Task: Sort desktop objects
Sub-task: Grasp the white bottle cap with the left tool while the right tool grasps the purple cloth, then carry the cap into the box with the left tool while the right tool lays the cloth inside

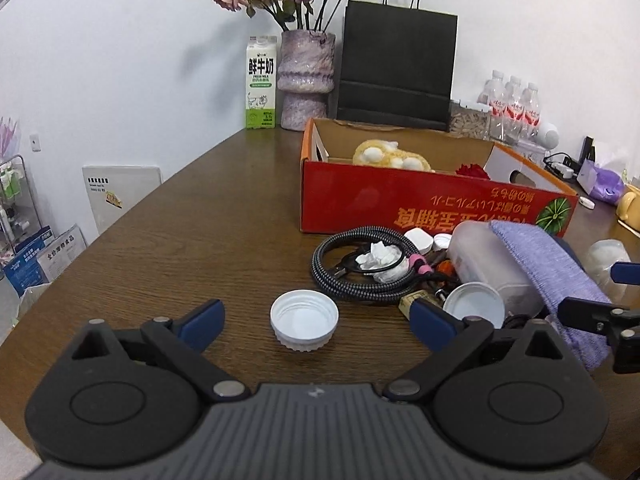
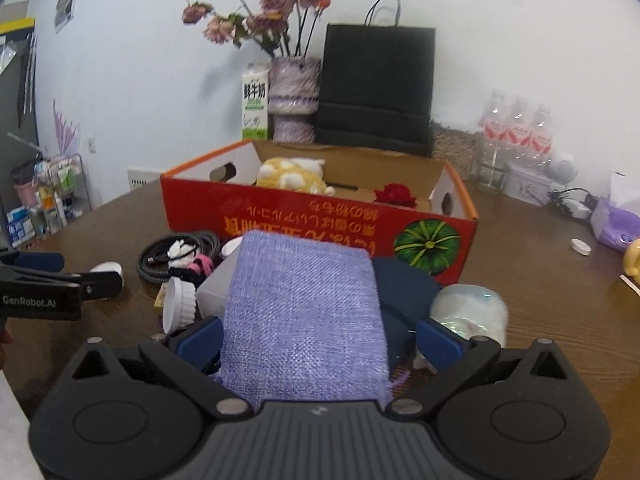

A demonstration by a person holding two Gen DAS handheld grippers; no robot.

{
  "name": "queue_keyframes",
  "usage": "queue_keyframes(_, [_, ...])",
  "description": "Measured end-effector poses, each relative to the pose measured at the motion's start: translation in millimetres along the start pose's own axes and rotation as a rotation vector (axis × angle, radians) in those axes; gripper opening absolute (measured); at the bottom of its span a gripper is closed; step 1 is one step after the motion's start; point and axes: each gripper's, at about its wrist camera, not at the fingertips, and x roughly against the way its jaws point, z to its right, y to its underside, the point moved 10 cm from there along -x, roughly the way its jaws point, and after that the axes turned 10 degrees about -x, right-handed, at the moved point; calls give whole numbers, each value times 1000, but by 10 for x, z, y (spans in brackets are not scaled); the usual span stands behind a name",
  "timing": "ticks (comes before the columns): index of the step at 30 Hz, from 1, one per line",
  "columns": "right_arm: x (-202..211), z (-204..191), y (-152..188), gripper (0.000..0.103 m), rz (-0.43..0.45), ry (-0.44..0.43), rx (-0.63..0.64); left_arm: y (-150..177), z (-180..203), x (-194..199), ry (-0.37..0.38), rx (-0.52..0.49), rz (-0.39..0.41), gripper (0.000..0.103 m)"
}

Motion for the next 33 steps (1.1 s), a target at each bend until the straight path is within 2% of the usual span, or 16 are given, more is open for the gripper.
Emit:
queue_keyframes(8, [-156, -11, 59, 94, -43, -19, -1, 64, -42, -131, 15, 11, -32, 79])
queue_keyframes(15, [-151, -25, 50, 77, -40, -5, 32, 77, -22, -200, 23, 3, -37, 67])
queue_keyframes(17, [-137, -22, 38, 71, -38, -10, 30, 73, -15, -202, 18, -5, -34, 57])
queue_keyframes(19, [-120, -18, 27, 63, -33, -12, 28, 71, -15, -197, 7, -16, -33, 42])
queue_keyframes(21, [-98, -13, 16, 50, -29, -23, 20, 68, -18, -192, 14, -13, -31, 41])
queue_keyframes(26, [-30, -27, -16, 24, -13, -46, 3, 69, 6, -166, 22, -18, -28, 41])
queue_keyframes(33, [97, -59, -74, 18, 15, -81, -16, 11, 12, -56, 25, -7, -5, 41])
